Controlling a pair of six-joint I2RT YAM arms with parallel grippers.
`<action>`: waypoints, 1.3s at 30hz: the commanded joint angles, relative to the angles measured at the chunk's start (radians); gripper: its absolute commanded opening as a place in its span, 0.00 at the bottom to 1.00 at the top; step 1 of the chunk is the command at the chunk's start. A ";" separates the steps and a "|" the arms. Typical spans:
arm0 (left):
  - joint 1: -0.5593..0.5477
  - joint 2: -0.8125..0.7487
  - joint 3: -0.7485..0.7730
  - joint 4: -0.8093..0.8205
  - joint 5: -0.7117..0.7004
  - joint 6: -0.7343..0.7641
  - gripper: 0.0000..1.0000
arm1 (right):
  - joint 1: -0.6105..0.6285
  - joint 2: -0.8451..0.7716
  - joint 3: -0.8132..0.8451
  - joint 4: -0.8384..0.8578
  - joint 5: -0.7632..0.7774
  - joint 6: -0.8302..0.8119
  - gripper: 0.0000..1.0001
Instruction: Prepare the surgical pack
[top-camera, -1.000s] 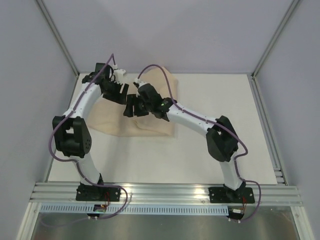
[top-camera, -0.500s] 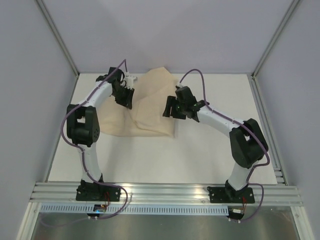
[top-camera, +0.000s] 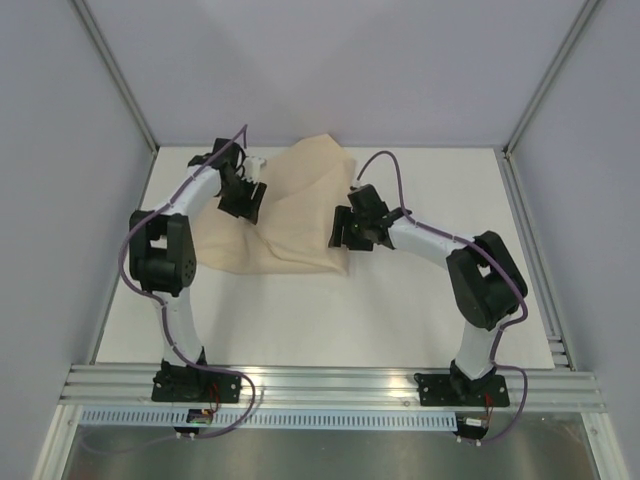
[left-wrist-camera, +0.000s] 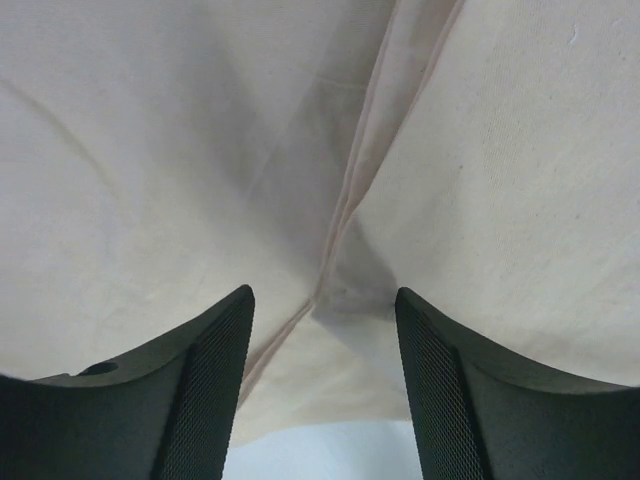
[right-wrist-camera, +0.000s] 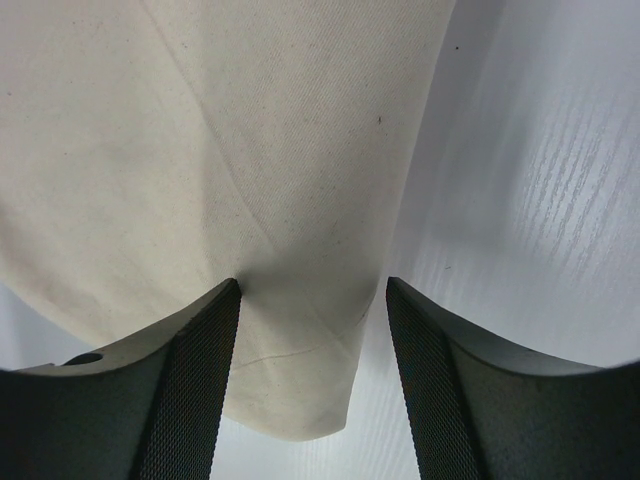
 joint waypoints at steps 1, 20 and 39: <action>0.057 -0.141 0.045 -0.048 0.038 -0.033 0.69 | 0.002 -0.043 0.040 0.026 0.016 -0.020 0.63; 0.526 -0.153 0.080 -0.175 0.000 0.010 0.73 | 0.002 -0.055 0.027 -0.033 0.048 -0.052 0.63; 0.593 0.239 0.215 -0.161 0.010 0.010 0.64 | 0.002 -0.017 0.056 -0.074 0.071 -0.026 0.62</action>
